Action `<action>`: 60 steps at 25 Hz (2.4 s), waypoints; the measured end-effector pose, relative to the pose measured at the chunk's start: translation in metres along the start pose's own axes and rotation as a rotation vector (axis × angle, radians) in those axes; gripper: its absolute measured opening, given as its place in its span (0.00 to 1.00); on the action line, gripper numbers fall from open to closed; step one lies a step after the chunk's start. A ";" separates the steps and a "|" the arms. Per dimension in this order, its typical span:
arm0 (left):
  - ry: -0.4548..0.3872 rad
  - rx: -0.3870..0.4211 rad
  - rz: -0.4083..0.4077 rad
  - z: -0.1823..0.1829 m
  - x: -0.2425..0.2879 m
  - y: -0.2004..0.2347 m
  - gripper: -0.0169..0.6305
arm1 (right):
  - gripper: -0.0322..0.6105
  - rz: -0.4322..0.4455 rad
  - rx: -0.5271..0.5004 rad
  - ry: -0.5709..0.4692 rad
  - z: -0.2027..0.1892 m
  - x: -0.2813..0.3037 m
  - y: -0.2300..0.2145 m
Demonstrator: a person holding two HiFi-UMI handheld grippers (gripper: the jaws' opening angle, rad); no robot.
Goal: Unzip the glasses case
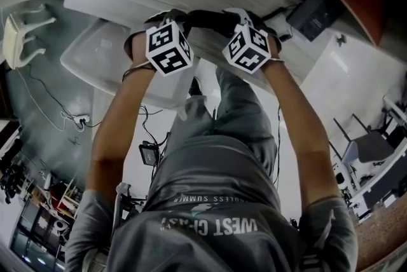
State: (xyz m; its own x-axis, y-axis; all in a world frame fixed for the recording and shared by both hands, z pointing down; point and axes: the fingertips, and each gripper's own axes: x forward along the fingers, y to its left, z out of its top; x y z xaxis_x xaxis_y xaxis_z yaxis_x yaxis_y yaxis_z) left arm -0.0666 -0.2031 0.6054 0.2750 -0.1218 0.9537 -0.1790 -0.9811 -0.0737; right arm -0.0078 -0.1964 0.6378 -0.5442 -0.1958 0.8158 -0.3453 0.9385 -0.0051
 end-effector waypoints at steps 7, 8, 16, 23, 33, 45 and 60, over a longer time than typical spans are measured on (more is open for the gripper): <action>-0.027 -0.048 -0.035 0.006 -0.005 -0.006 0.04 | 0.45 0.006 -0.033 0.048 -0.001 0.001 0.003; -0.043 -0.071 -0.055 0.007 -0.007 -0.007 0.04 | 0.44 0.007 -0.046 0.054 -0.001 0.000 0.004; -0.025 -0.094 -0.088 0.013 -0.007 -0.012 0.04 | 0.44 0.014 -0.075 0.082 -0.001 0.001 0.006; -0.051 -0.138 -0.075 0.016 -0.006 -0.012 0.04 | 0.45 0.017 -0.085 0.043 0.002 0.000 0.006; -0.132 -0.245 -0.107 0.011 -0.005 -0.001 0.04 | 0.45 0.039 0.102 -0.308 -0.008 -0.015 0.000; -0.045 -0.169 -0.078 0.012 -0.013 -0.005 0.04 | 0.42 0.020 0.019 -0.110 -0.003 -0.006 0.000; 0.012 -0.118 -0.025 0.025 -0.011 -0.010 0.03 | 0.42 -0.001 0.026 0.024 0.003 0.002 0.006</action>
State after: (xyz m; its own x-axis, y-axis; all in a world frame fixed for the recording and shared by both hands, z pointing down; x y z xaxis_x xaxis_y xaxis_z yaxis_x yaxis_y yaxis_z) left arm -0.0442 -0.1954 0.5888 0.2699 -0.0950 0.9582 -0.2820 -0.9593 -0.0157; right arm -0.0131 -0.1922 0.6383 -0.5252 -0.1894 0.8296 -0.3657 0.9305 -0.0191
